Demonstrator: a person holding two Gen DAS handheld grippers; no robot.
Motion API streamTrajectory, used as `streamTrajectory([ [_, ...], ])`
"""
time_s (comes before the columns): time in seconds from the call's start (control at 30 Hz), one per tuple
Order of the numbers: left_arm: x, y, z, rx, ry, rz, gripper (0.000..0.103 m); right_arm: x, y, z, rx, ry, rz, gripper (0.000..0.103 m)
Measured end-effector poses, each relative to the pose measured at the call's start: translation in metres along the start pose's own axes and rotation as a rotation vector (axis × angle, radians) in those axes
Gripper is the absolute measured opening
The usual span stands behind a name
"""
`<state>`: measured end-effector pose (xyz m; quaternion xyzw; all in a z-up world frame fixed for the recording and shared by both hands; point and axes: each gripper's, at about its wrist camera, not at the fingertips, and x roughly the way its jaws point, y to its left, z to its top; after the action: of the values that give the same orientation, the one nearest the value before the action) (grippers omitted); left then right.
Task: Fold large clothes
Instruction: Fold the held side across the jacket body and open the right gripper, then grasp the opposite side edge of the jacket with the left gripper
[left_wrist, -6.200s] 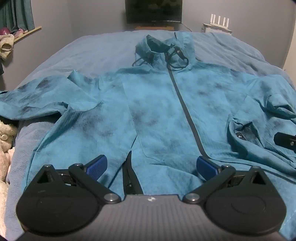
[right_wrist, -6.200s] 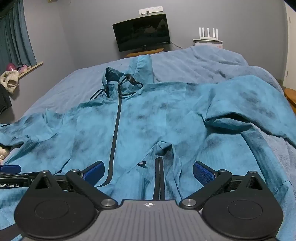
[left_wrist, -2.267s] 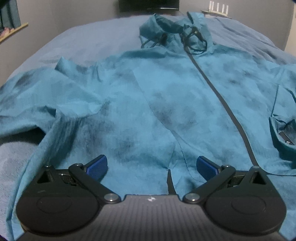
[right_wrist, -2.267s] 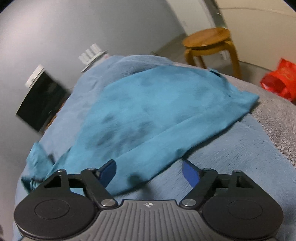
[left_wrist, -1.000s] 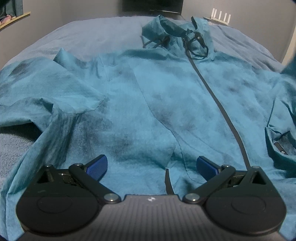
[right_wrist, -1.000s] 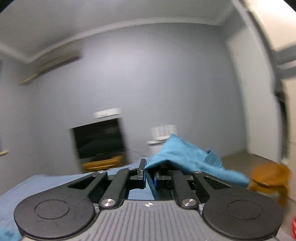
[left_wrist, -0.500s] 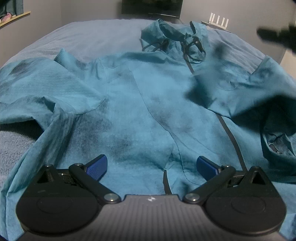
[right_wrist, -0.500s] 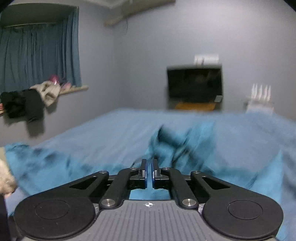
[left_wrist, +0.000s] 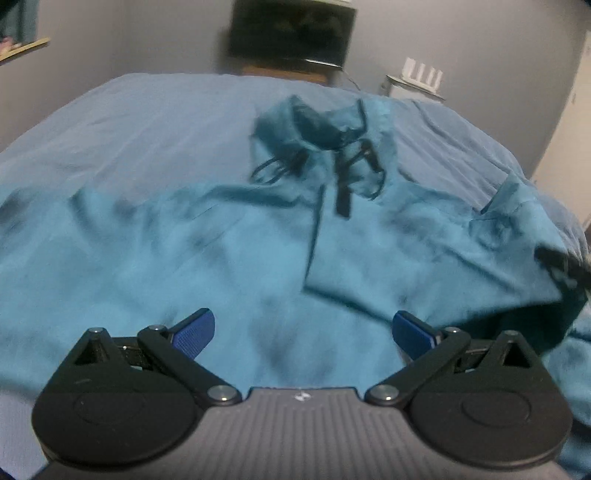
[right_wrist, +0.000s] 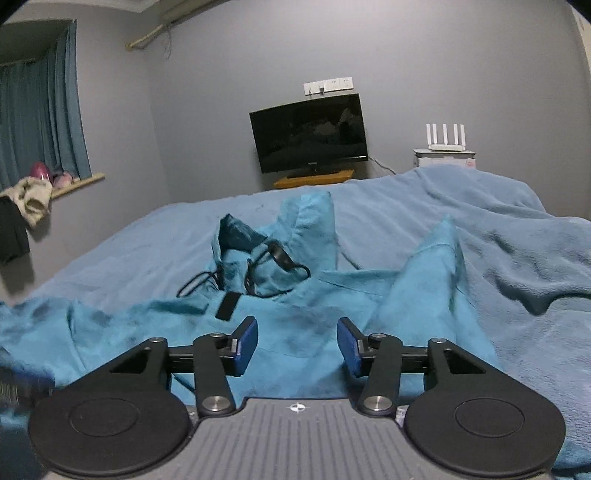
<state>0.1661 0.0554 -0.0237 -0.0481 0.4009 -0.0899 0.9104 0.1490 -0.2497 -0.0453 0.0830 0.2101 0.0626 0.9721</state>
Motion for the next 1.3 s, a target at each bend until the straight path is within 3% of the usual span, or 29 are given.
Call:
streamTrajectory([
  [0.17,0.078,-0.018,0.036,0.009,0.113,0.001,0.102,-0.014,0.006,-0.006,-0.068,0.057,0.078,0.065],
  [0.3,0.125,-0.038,0.041,0.108,0.101,0.048,0.102,-0.016,0.016,-0.025,-0.249,0.087,0.132,0.072],
  [0.4,0.147,-0.037,0.042,0.054,0.103,-0.031,0.102,-0.009,0.015,-0.038,-0.286,0.123,0.159,0.072],
  [0.5,0.169,-0.036,0.042,0.019,0.143,-0.031,0.086,0.004,0.012,-0.045,-0.274,0.159,0.186,0.072],
  [0.53,0.173,-0.036,0.042,0.013,0.175,-0.017,0.067,0.005,0.011,-0.046,-0.274,0.162,0.19,0.072],
  [0.57,0.176,-0.036,0.041,0.009,0.187,-0.007,0.06,0.008,0.011,-0.047,-0.275,0.168,0.196,0.072],
  [0.6,0.173,-0.035,0.041,0.004,0.172,-0.013,0.055,0.01,0.012,-0.048,-0.273,0.172,0.202,0.072],
  [0.67,0.166,-0.031,0.041,-0.022,0.151,-0.057,0.031,0.012,0.012,-0.049,-0.267,0.174,0.215,0.072],
  [0.77,0.148,-0.022,0.041,-0.067,0.127,-0.158,0.013,0.011,0.013,-0.049,-0.249,0.174,0.225,0.072],
  [0.87,0.119,-0.018,0.037,-0.051,0.071,-0.146,0.009,0.006,0.018,-0.048,-0.239,0.161,0.236,0.072],
  [1.0,0.066,0.0,0.029,-0.073,-0.022,-0.051,0.009,-0.007,0.024,-0.046,-0.252,0.123,0.299,0.074],
  [1.1,0.029,0.026,0.018,-0.126,-0.072,0.053,0.009,-0.018,0.029,-0.045,-0.275,0.083,0.31,0.082],
  [1.2,0.017,0.051,0.0,-0.173,-0.009,0.125,0.01,-0.023,0.024,-0.041,-0.233,0.059,0.29,0.082],
  [1.27,0.025,0.064,-0.013,-0.203,0.102,0.125,0.013,-0.022,0.015,-0.038,-0.171,0.05,0.226,0.082],
  [1.3,0.026,0.067,-0.019,-0.216,0.118,0.126,0.015,-0.02,0.007,-0.036,-0.126,0.049,0.172,0.082],
])
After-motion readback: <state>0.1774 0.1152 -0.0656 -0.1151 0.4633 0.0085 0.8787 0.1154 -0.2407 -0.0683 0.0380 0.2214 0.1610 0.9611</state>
